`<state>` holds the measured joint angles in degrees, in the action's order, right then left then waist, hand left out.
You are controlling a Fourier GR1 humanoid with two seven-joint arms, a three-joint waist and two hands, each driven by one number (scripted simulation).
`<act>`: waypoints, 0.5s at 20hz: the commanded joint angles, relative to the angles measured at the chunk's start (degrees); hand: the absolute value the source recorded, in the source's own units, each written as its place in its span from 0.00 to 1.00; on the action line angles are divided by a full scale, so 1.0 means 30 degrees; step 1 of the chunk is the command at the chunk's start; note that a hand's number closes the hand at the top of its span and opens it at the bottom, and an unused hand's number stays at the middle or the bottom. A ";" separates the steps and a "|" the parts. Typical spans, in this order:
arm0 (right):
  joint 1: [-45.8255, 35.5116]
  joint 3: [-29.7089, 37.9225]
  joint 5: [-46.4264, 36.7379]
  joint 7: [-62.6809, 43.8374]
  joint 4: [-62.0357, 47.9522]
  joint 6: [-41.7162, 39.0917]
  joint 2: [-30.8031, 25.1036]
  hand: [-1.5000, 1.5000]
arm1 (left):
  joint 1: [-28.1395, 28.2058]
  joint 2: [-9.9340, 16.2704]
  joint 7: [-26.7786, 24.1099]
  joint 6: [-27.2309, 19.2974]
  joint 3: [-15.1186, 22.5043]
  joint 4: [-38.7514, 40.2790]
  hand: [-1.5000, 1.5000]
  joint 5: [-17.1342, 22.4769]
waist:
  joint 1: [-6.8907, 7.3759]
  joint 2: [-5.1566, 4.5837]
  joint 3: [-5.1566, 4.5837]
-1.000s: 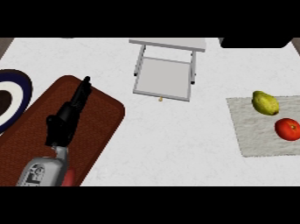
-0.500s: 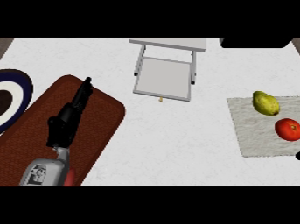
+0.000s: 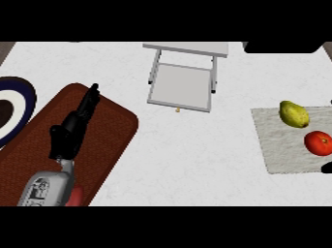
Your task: Pick the tomato from the placemat and place it in the tiered shelf
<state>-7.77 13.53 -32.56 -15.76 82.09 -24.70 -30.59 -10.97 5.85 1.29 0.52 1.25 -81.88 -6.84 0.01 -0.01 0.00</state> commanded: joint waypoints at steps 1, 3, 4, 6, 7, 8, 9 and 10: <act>0.2120 -0.0414 -0.0740 0.0039 0.1536 0.0829 0.1278 0.00 | 0.0399 0.0008 0.1362 0.0298 0.0165 -0.1675 0.50 0.0125 | -0.0053 0.0035 0.0000; -0.0492 0.0644 -0.0580 0.0497 -0.0918 -0.0119 -0.0182 0.00 | 0.0760 -0.0799 -0.0736 -0.0243 0.0759 -0.0059 0.50 -0.0735 | 0.0017 0.0000 -0.0001; 0.0500 0.0335 -0.0711 0.0040 0.0376 -0.0245 0.0592 0.00 | 0.1468 -0.0641 -0.0413 -0.0327 0.0687 -0.0961 0.50 -0.0877 | -0.0001 0.0014 -0.0002; -0.0908 0.0216 -0.1234 0.1194 -0.2465 0.0374 0.0358 0.00 | -0.0521 0.0180 0.0182 0.0596 -0.0391 0.0407 0.50 -0.0218 | 0.0025 -0.0011 0.0001; 0.0242 0.0190 -0.1398 0.1143 -0.1198 0.0873 0.0924 0.00 | 0.1077 -0.0856 0.0964 -0.0245 0.0688 -0.1873 0.50 -0.0623 | 0.0020 0.0014 0.0001; 0.0443 -0.0029 -0.1500 0.0941 -0.0645 0.0658 0.1160 0.00 | -0.0444 -0.0471 -0.0639 -0.0122 -0.0112 0.1122 0.50 -0.0805 | -0.0043 0.0001 -0.0003; -0.0994 0.0182 -0.1320 0.0530 -0.1566 0.0126 0.0753 0.00 | -0.1105 -0.0622 0.0914 -0.0244 -0.0041 0.0043 0.50 -0.0695 | 0.0000 0.0000 -0.0001; -0.1902 0.0136 -0.1946 0.2304 -0.4810 0.1244 0.0413 0.00 | 0.0397 -0.0325 -0.0340 0.0260 -0.0173 -0.0254 0.50 -0.0261 | 0.0116 -0.0022 0.0005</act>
<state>-9.36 13.99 -36.36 -12.76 76.77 -23.15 -28.77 -10.91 4.60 1.57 0.53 1.42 -82.31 -8.31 0.07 -0.01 0.00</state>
